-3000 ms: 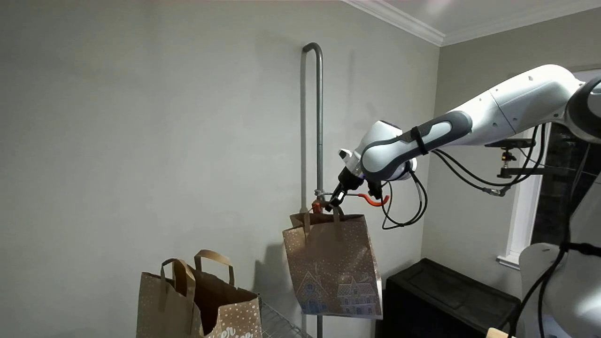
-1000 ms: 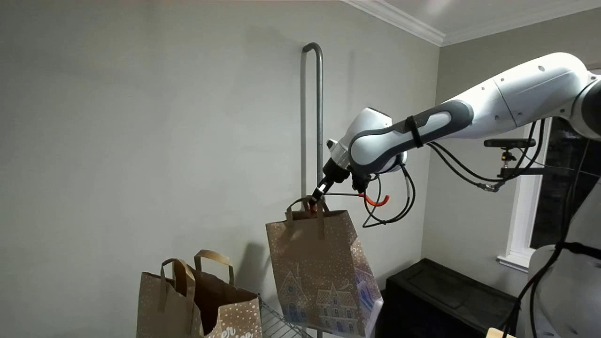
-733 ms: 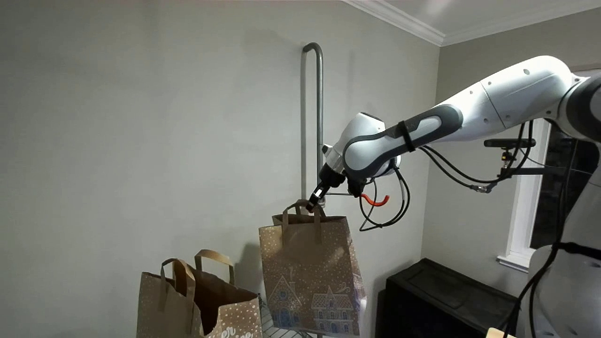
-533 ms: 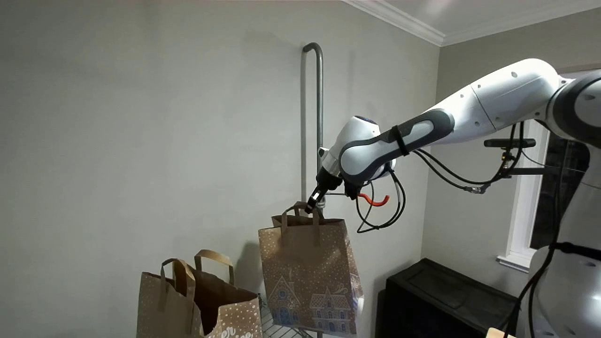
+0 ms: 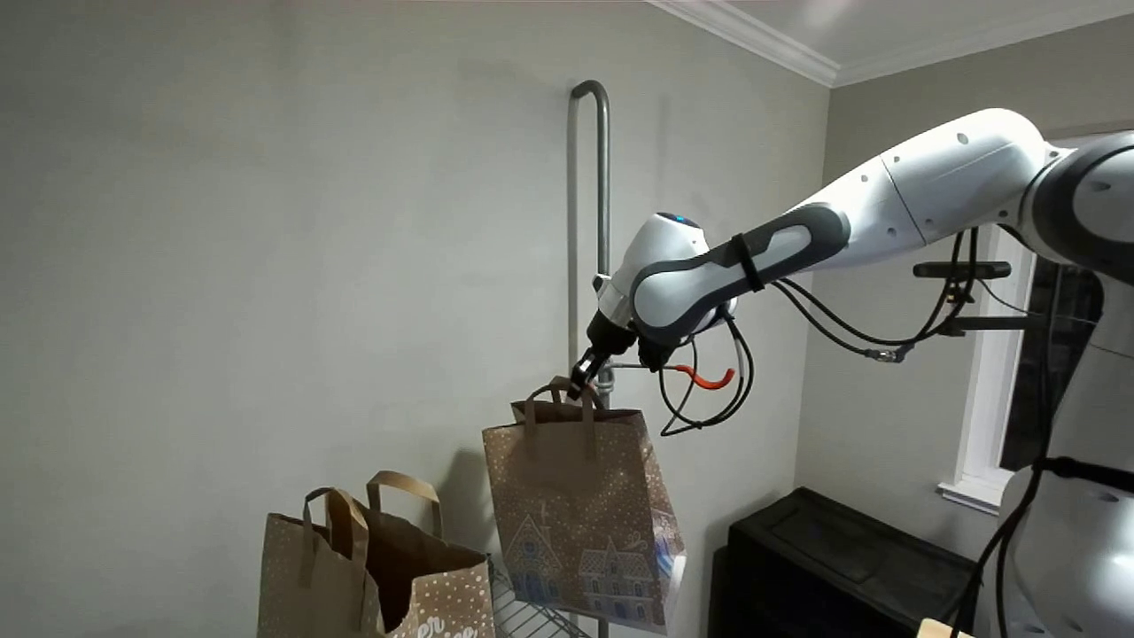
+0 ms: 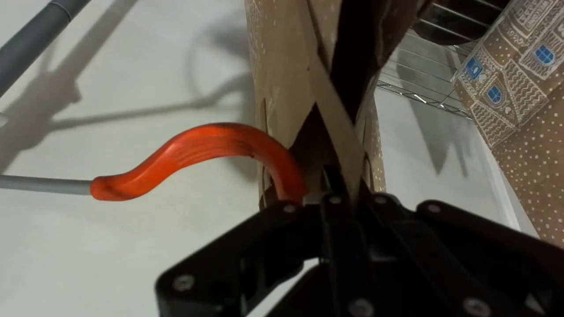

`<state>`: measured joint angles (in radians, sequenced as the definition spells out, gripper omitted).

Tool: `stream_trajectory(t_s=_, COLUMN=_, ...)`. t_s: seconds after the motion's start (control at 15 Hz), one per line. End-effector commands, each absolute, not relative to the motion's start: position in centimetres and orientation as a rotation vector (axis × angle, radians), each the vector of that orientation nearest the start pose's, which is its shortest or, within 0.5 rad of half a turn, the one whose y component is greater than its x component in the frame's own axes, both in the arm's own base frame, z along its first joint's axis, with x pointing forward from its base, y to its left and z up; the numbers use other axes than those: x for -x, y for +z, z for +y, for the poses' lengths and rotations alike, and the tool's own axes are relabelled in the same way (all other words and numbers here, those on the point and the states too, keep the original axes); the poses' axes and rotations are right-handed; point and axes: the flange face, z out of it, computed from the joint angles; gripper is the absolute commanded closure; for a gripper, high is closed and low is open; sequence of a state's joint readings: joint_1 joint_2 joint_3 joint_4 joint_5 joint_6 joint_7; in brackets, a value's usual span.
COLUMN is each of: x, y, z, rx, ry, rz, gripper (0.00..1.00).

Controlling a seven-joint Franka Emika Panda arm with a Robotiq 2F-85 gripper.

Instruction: Remove the paper bags from the stand and put them on the topmost shelf of the rack.

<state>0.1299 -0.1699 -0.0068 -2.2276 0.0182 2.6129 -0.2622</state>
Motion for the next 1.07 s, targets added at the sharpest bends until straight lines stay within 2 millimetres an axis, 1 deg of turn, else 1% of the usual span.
stream_trajectory(t_s=0.0, x=-53.1, y=51.9, z=7.9, rx=3.023, ry=-0.812, rz=-0.427, gripper=0.96)
stream_trajectory(t_s=0.4, x=-52.9, y=52.3, z=10.9, rx=3.054, ry=-0.754, rz=-0.291, gripper=0.95)
stream_trajectory(t_s=0.73, x=-53.0, y=52.3, z=13.9, rx=3.03, ry=-0.7, rz=-0.175, gripper=0.95)
stream_trajectory(t_s=1.0, x=-53.6, y=52.3, z=15.1, rx=3.0, ry=-0.713, rz=-0.119, gripper=0.95)
